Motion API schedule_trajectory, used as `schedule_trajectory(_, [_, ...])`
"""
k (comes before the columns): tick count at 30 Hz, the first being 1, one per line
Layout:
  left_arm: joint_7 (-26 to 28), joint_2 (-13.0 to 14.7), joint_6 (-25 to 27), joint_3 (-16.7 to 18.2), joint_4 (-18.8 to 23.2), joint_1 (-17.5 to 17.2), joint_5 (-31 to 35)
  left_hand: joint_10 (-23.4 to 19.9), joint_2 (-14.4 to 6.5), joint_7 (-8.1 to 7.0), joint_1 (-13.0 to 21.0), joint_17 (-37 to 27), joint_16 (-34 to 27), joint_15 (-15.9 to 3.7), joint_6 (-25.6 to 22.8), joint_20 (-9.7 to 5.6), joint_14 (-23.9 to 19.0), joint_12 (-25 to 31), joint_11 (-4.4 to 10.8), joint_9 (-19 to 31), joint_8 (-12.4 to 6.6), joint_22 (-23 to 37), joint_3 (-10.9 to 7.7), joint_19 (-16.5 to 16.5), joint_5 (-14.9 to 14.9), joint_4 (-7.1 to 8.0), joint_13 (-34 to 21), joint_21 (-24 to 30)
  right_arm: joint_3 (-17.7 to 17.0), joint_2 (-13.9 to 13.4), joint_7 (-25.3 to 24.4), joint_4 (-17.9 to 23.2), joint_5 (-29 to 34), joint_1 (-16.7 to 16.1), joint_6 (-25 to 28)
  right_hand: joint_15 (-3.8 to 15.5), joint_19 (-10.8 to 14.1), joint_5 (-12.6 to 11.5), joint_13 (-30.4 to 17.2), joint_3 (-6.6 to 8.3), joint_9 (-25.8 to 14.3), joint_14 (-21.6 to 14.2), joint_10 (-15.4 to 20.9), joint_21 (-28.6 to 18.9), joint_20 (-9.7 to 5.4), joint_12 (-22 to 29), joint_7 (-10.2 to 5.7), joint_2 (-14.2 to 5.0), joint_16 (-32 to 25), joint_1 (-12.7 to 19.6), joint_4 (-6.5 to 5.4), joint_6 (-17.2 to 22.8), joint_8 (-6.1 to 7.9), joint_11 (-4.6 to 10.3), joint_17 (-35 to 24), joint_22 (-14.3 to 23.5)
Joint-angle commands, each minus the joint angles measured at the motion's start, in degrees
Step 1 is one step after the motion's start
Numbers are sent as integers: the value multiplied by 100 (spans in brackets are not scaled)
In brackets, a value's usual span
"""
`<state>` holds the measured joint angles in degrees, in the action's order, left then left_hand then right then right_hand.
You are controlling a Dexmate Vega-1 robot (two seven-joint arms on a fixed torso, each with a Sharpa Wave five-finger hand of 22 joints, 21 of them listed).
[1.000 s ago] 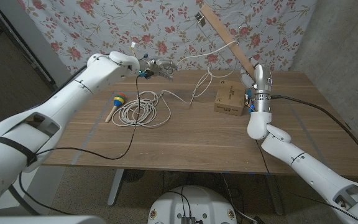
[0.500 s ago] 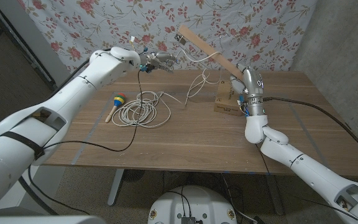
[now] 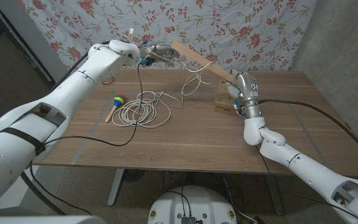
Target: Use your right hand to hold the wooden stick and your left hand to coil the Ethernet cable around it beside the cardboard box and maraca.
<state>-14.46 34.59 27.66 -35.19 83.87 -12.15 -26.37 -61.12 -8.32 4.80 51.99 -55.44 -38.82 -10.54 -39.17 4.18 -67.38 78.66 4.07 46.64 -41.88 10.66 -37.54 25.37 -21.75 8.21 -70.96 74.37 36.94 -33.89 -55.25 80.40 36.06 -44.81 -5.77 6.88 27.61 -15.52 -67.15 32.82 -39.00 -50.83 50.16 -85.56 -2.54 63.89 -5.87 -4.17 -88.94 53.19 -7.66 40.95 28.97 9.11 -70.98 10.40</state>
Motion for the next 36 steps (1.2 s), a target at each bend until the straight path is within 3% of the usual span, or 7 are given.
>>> schedule_trajectory(1, [104, 27, -72, 266, 137, 108, -172, 34, -36, 133, 4, -46, -4, 4, -210, -5, -51, 99, 24, 6, -144, -2, -64, 60, -57, 1, -11, 36, 340, 136, 52, -539, 41, 274, 309, 519, -23, -42, -101, 54, -14, 47, -16, 30, -717, 11, -78, -559, -5, -573, 1, 44, 31, 20, -18, 11])
schedule_trajectory(10, [25, 42, -119, 258, 102, 345, -145, 84, -35, 140, -8, -54, 9, -9, -206, -7, -64, 233, 18, 18, -158, 2, -80, 65, -68, -2, -10, 41, 572, 213, -101, -855, 30, 484, 263, 519, -30, -47, 32, 52, -9, 66, 11, 40, -713, -78, -83, -557, -2, -583, 5, 37, 40, 29, -17, 12])
schedule_trajectory(24, [-442, -341, -452, -11, -609, 969, 18, 165, -26, 129, -38, -48, 42, -13, -218, -18, -95, 476, 8, -11, -165, 6, -99, 65, -82, -1, -6, 52, 922, 254, -205, -1031, 211, 657, 294, 519, -66, -58, -48, 40, 24, 102, 10, 70, -723, -81, -124, -552, 0, -615, 10, 35, 61, 47, -18, 14])
schedule_trajectory(31, [-689, -512, -556, -102, -766, 1176, 39, 194, -29, 137, -46, -79, 43, 5, -224, -28, -96, 599, 31, -25, -172, 8, -112, 74, -87, -7, -4, 63, 1058, 315, -136, -1149, 229, 753, 337, 521, -89, -67, -46, 28, 28, 127, 31, 73, -728, -95, -146, -553, 1, -630, 18, 41, 86, 54, -18, 21])
schedule_trajectory(36, [-870, -555, -656, -173, -656, 1216, 63, 211, -30, 135, -53, -85, 50, -15, -224, -22, -102, 673, 47, -10, -189, 10, -119, 80, -87, -9, -4, 72, 1145, 405, -61, -1275, 214, 877, 357, 522, -89, -71, -112, 21, 48, 125, 25, 72, -731, -62, -138, -552, -2, -636, 20, 50, 89, 57, -18, 22])
